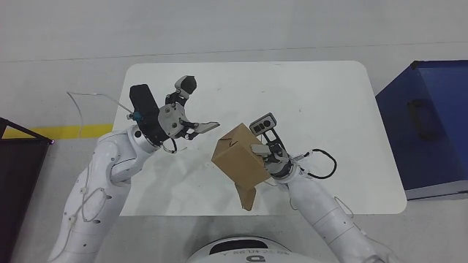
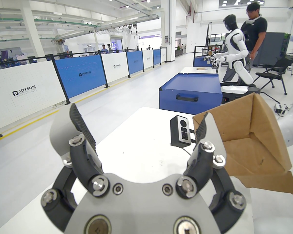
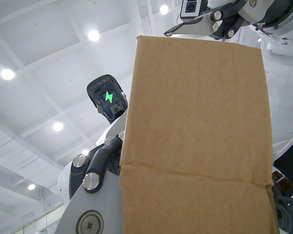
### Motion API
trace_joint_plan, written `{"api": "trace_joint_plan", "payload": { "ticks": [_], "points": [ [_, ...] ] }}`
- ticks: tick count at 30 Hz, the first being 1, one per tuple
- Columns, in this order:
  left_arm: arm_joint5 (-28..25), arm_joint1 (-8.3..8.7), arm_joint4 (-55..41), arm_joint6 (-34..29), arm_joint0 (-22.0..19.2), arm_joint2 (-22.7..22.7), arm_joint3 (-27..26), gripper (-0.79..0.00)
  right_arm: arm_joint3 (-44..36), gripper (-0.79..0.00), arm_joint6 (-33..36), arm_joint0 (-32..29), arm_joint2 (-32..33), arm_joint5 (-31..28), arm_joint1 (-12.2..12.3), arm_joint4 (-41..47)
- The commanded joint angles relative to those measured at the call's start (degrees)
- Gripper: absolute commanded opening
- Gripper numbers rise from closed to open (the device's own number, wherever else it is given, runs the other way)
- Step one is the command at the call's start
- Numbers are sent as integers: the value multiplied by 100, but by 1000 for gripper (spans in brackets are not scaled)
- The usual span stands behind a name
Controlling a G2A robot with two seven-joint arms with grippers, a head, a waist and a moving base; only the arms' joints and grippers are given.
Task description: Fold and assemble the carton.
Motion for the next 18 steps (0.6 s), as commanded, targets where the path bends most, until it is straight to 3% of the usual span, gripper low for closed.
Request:
{"api": "trace_joint_plan", "payload": {
  "ticks": [1,5,7,12,15,18],
  "points": [
    [0,0,0,0,0,0,0,0,0,-785,0,0,0,0,0,0],
    [0,0,0,0,0,0,0,0,242,-785,-692,337,209,425,76,-614],
    [386,1,-73,-4,-54,-215,298,0,390,-785,-869,547,398,790,166,-1166],
    [1041,54,490,-4,-431,-839,1046,0,313,-785,-761,1198,671,2250,478,-3332],
    [1409,49,764,258,-559,-928,1384,0,183,-785,-470,1587,812,3060,631,-4107],
    [1655,27,724,336,-656,-905,1576,0,-9,-785,-590,1975,895,3446,752,-4994]
  ]
}}
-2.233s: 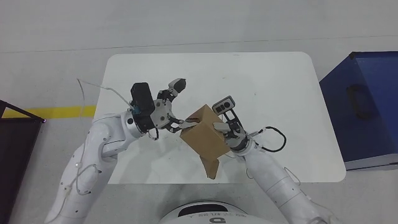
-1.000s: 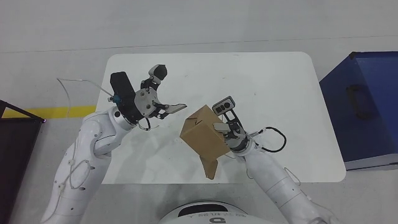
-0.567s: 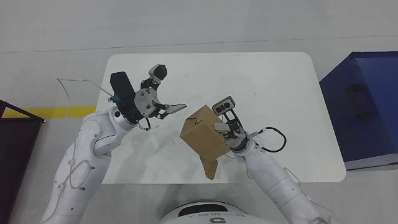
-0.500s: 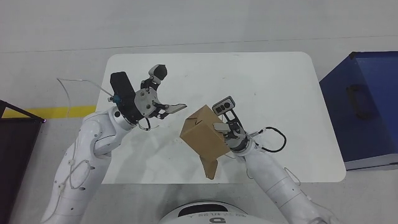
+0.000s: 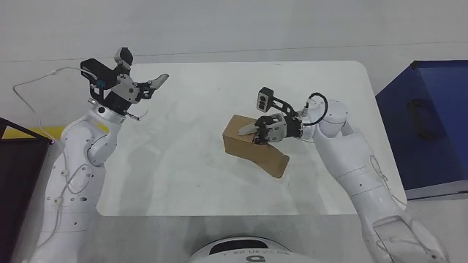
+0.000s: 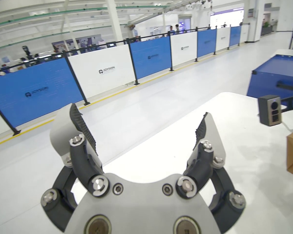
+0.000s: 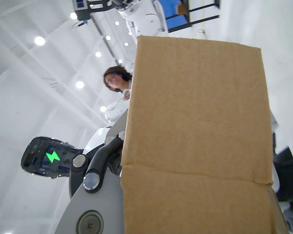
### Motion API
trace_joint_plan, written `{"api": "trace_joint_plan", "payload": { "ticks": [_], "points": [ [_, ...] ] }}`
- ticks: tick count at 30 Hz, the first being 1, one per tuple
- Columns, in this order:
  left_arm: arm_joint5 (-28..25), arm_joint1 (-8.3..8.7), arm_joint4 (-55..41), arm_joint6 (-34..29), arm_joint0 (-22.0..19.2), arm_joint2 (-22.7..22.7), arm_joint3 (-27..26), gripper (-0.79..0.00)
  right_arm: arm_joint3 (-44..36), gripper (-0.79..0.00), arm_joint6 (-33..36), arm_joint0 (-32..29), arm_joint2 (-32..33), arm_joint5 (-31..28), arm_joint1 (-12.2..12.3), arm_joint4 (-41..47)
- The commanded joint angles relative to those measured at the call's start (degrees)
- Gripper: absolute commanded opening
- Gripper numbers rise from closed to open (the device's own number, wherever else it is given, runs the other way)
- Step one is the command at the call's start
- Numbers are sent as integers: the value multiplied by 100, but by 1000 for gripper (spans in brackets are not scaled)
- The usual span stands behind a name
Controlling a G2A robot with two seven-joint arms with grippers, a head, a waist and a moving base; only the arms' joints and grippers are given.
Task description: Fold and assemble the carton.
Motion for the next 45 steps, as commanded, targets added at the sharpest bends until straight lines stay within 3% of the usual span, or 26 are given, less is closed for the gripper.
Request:
{"api": "trace_joint_plan", "payload": {
  "ticks": [1,8,9,12,18,26,27,29,30,35,40,43,45],
  "points": [
    [48,-5,-31,-1,-17,13,36,0,-88,-785,-65,125,14,128,32,-320],
    [48,-5,-31,-1,-17,13,36,0,-88,-785,-65,125,14,128,32,-320],
    [48,-5,-31,-1,-17,13,36,0,-156,-785,-292,132,-109,93,41,-701],
    [48,-5,-31,-1,-17,13,36,0,-63,-785,-9,440,-586,321,71,-1417],
    [48,-5,-31,-1,-17,13,36,0,559,-785,525,1574,-2008,-212,291,-2973],
    [48,-5,-31,-1,-17,13,36,0,774,-785,525,3174,-4253,-212,465,-3628],
    [48,-5,-31,-1,-17,13,36,0,802,-727,525,3321,-4444,-212,462,-3624],
    [48,-5,-31,-1,-17,13,36,0,837,-83,525,3567,-4749,-212,451,-3474],
    [48,-5,-31,-1,-17,13,36,0,825,0,525,3677,-4883,-212,447,-3407],
    [48,-5,-31,-1,-17,13,36,0,441,0,191,3985,-5095,121,476,-3108],
    [48,-5,-31,-1,-17,13,36,0,-315,0,-352,3850,-4940,664,732,-3216],
    [48,-5,-31,-1,-17,13,36,0,-889,0,-893,3611,-4462,1199,992,-3055],
    [48,-5,-31,-1,-17,13,36,0,-1467,0,-1472,3216,-3812,1355,1232,-2728]
  ]
}}
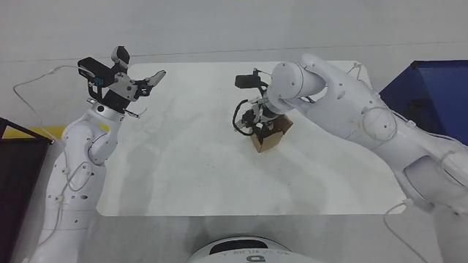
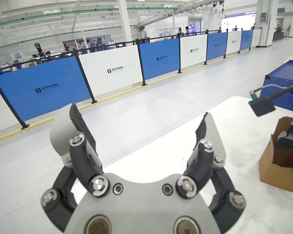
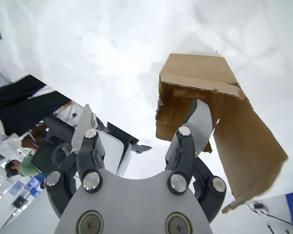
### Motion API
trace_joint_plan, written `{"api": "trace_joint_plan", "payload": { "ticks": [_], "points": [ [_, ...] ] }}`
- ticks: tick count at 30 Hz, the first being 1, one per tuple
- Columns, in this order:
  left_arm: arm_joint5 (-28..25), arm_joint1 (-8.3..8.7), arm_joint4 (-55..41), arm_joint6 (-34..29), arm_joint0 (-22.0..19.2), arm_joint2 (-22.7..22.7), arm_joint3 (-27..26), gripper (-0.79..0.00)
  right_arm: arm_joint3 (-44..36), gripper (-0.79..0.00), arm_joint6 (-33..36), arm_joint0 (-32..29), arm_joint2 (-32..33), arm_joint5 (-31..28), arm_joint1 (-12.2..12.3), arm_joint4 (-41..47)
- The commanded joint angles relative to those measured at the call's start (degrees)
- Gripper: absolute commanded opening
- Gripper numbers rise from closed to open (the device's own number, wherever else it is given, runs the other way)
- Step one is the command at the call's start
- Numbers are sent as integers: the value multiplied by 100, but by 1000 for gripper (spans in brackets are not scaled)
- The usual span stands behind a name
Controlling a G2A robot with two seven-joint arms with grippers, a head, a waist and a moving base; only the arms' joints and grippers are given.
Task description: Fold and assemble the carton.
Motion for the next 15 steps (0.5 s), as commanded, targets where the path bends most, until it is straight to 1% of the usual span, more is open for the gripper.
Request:
{"api": "trace_joint_plan", "payload": {
  "ticks": [1,2,4,6,7,9,11,13,15],
  "points": [
    [0,0,0,0,0,0,0,0,-665,-62,-608,-540,757,86,267,370],
    [0,0,0,0,0,0,0,0,-1034,-71,-894,-893,1116,139,410,469],
    [0,0,0,0,0,0,0,0,-1857,-34,-1315,-1722,1774,261,682,581],
    [0,0,0,0,0,0,0,0,-2466,-37,-1566,-2532,2452,350,919,689],
    [0,0,0,0,0,0,0,0,-2681,-46,-1586,-2883,2784,374,1022,729],
    [0,0,0,0,0,0,0,0,-3007,-46,-1530,-3501,3400,359,1194,801],
    [0,0,0,0,0,0,0,0,-3178,-31,-1542,-4085,3941,579,1329,798],
    [0,0,0,0,0,0,0,0,-3274,-15,-1536,-4595,4334,782,1424,791],
    [0,0,0,0,0,0,0,0,-3188,-15,-1516,-4988,4606,794,1471,977]
  ]
}}
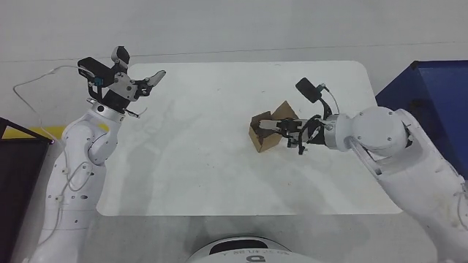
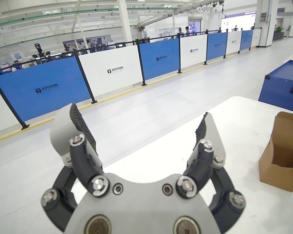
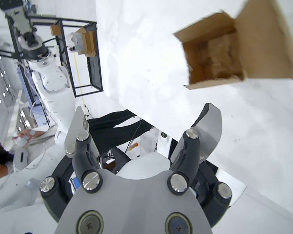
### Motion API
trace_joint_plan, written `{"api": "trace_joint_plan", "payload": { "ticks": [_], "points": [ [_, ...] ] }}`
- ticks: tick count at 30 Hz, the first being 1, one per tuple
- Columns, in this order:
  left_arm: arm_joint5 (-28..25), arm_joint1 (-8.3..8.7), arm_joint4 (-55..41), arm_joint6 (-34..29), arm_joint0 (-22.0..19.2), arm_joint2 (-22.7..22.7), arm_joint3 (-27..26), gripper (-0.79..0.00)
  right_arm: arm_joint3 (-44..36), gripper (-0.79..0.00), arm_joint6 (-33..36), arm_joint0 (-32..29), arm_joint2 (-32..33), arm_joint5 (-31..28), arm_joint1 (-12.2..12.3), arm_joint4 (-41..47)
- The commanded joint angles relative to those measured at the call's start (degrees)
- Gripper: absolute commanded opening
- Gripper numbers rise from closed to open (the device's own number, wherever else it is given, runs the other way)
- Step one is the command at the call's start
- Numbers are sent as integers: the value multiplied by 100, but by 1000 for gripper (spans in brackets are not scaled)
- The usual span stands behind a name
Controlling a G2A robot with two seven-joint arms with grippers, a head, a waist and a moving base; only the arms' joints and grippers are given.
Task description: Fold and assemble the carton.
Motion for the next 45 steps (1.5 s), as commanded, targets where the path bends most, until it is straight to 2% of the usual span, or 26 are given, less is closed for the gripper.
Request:
{"api": "trace_joint_plan", "payload": {
  "ticks": [1,3,7,9,10,14,21,26,30,34,41,45],
  "points": [
    [0,0,0,0,0,0,0,0,171,-15,-86,-394,253,-42,22,222],
    [0,0,0,0,0,0,0,0,432,-9,-404,-638,323,-164,-2,489],
    [0,0,0,0,0,0,0,0,1051,0,-1317,-793,173,-793,-144,1159],
    [0,0,0,0,0,0,0,0,1445,-18,-1678,-712,58,-1147,-218,1392],
    [0,0,0,0,0,0,0,0,1574,-58,-1764,-638,-39,-1253,-249,1415],
    [0,0,0,0,0,0,0,0,2038,-99,-1934,-229,-259,-1760,-359,1570],
    [0,0,0,0,0,0,0,0,2831,-86,-1519,818,-852,-2161,-550,1385],
    [0,0,0,0,0,0,0,0,3431,0,-802,1661,-1485,-2719,-746,1181],
    [0,0,0,0,0,0,0,0,3643,0,-634,2027,-1686,-2985,-833,957],
    [0,0,0,0,0,0,0,0,3258,0,-1074,1691,-1323,-2787,-753,922],
    [0,0,0,0,0,0,0,0,2042,0,-1544,-22,-408,-1962,-476,1075],
    [0,0,0,0,0,0,0,0,1545,-77,-1864,-598,-270,-1644,-438,1063]
  ]
}}
